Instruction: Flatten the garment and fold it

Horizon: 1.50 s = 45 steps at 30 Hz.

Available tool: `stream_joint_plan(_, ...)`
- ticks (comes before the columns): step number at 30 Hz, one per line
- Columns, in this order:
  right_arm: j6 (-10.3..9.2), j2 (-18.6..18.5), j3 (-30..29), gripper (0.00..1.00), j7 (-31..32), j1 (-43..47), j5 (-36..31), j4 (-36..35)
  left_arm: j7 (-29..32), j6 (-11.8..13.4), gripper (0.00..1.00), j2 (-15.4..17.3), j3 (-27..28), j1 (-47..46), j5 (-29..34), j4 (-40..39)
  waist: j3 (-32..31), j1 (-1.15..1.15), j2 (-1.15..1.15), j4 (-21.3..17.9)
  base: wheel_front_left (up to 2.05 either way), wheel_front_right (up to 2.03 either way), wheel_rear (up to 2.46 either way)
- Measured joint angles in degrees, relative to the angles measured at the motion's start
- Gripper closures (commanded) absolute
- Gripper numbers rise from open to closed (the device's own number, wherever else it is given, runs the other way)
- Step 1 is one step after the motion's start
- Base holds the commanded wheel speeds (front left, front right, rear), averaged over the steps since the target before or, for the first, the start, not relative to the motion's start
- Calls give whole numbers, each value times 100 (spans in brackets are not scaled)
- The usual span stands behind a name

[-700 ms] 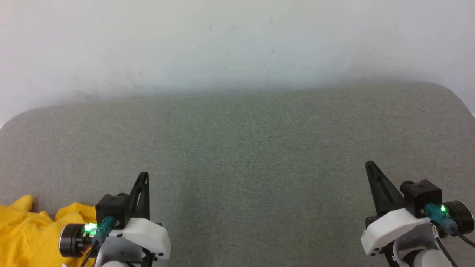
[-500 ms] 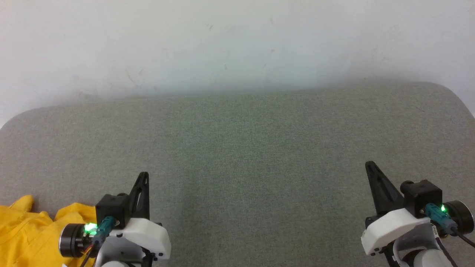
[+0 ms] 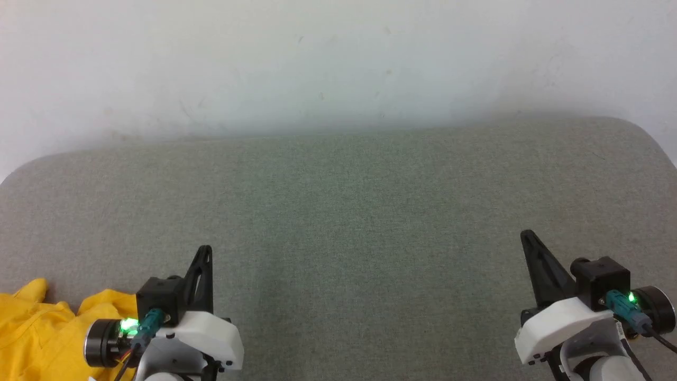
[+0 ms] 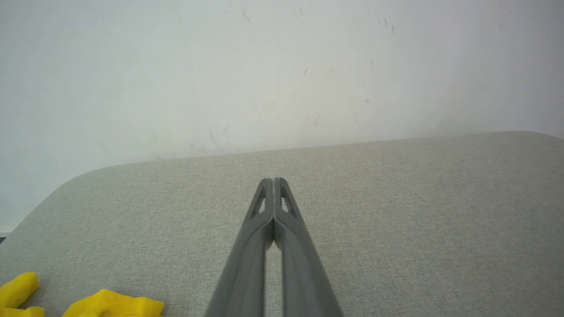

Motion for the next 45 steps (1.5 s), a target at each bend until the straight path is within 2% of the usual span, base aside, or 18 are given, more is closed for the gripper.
stream_joint_plan(11,0,0,-1,100,0,0,0,0,0,0,100,0,-2,0,0,0,0,0,0,0,0,0,0)
stream_joint_plan(12,0,-1,0,0,0,1,2,0,0,-1,0,0,-2,1,0,3,0,0,0,0,0,0,0)
stream_joint_plan(29,0,-4,-81,0,-129,4,110,47,-132,0,0,1,-107,2,-234,67,23,0,0,35,0,0,0)
stream_joint_plan(45,0,-3,-149,0,-256,51,131,-38,-314,30,0,0,-100,-2,-526,42,25,0,0,378,0,0,0)
